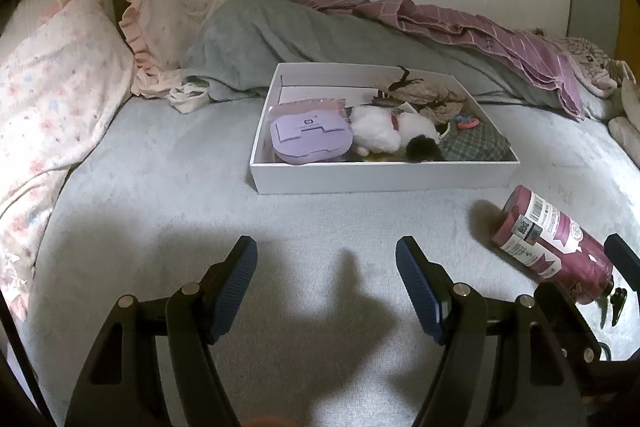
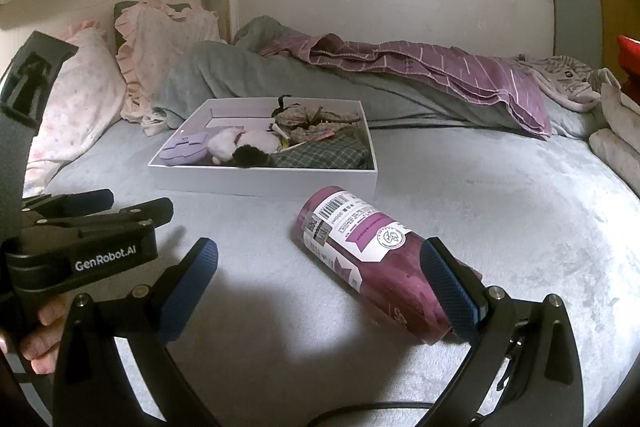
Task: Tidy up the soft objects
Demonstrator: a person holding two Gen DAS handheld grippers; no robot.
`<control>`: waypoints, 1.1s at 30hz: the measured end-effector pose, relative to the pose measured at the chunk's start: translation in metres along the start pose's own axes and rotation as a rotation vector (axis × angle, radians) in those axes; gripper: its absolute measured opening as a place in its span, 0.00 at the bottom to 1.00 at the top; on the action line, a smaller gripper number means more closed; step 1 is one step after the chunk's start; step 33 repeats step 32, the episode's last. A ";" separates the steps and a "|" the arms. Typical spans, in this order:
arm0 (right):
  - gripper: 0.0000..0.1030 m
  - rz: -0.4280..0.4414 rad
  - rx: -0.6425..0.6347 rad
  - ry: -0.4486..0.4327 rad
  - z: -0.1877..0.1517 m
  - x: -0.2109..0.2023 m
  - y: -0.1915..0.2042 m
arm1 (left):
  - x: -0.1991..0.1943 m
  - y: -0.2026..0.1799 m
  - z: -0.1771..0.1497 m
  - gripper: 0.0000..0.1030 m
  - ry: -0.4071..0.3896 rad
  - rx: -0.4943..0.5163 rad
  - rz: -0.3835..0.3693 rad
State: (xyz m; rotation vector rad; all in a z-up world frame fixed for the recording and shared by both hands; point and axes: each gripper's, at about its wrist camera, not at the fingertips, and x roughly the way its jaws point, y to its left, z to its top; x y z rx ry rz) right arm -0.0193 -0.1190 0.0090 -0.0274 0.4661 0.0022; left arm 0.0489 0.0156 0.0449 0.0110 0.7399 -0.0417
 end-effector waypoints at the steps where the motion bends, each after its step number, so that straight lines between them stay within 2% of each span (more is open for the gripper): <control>1: 0.98 0.000 0.001 0.001 0.000 0.000 0.000 | 0.000 0.000 0.000 0.70 0.003 -0.001 -0.004; 5: 0.98 0.000 0.001 0.003 0.000 0.000 -0.001 | 0.001 0.000 0.000 0.70 0.010 -0.007 -0.020; 27: 0.98 -0.001 -0.003 0.031 -0.001 0.005 -0.003 | 0.001 -0.004 -0.001 0.70 0.006 0.020 0.014; 33: 0.98 0.005 0.013 0.069 -0.001 0.011 -0.008 | -0.005 -0.008 -0.003 0.70 -0.043 0.058 0.021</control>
